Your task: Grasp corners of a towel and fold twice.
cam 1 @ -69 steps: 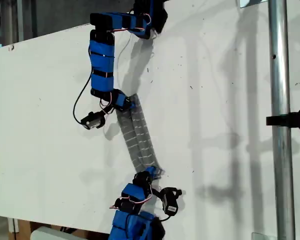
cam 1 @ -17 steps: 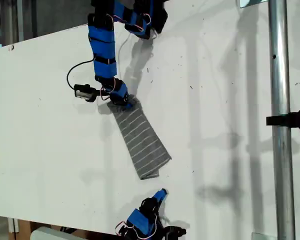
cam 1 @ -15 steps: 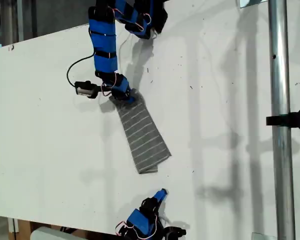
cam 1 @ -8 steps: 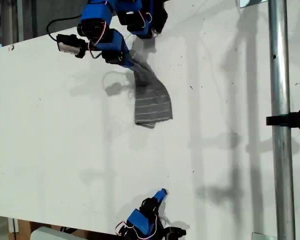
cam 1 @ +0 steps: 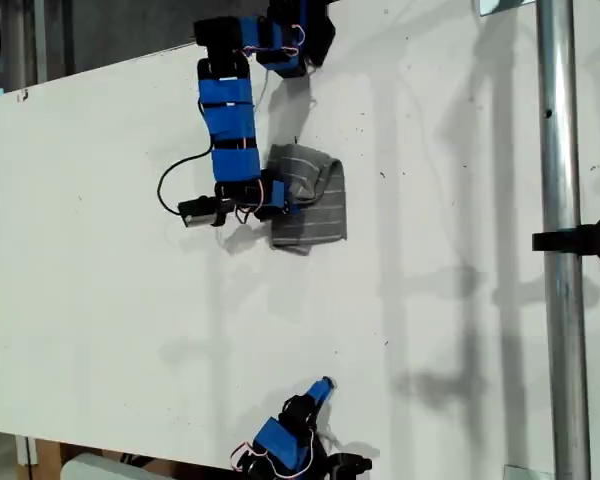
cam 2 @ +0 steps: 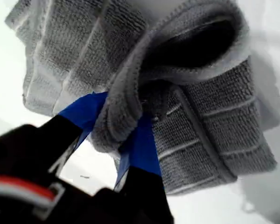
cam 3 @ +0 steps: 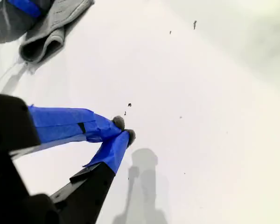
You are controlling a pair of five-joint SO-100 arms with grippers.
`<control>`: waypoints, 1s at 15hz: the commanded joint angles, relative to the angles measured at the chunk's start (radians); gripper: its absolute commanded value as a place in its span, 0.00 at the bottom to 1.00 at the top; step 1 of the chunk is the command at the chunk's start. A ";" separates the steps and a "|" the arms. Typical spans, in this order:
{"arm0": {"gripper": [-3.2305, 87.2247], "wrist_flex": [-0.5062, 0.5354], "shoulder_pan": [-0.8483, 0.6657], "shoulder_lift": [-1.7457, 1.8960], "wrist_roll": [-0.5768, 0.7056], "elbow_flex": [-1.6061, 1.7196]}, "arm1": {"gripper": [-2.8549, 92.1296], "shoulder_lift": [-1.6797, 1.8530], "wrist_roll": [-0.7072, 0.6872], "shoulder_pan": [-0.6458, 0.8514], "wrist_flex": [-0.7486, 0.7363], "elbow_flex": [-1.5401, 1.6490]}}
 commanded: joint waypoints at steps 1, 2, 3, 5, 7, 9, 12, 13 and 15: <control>0.02 0.014 -0.002 0.005 -0.029 0.011 | 0.23 0.041 -0.029 -0.023 -0.069 -0.086; 0.04 0.015 -0.009 0.005 -0.020 0.011 | 0.37 0.106 -0.064 -0.006 -0.075 -0.086; 0.07 0.017 -0.017 0.003 0.002 0.011 | 0.48 0.209 -0.103 0.011 -0.084 -0.078; 0.07 0.017 -0.023 0.003 0.023 0.011 | 0.38 0.457 -0.232 0.055 -0.140 -0.057; 0.07 0.017 -0.031 0.003 0.083 0.011 | 0.27 0.747 -0.290 0.130 -0.161 0.023; 0.07 0.018 -0.031 0.003 0.183 0.011 | 0.10 1.077 -0.298 0.221 -0.167 0.244; 0.07 0.018 -0.031 0.003 0.419 0.011 | 0.03 1.634 -0.189 0.293 -0.097 0.776; 0.07 0.018 -0.031 0.003 0.546 0.011 | 0.03 1.824 -0.133 0.290 -0.084 0.959; 0.07 0.015 -0.028 0.003 0.741 0.011 | 0.03 2.056 -0.005 0.272 0.006 1.193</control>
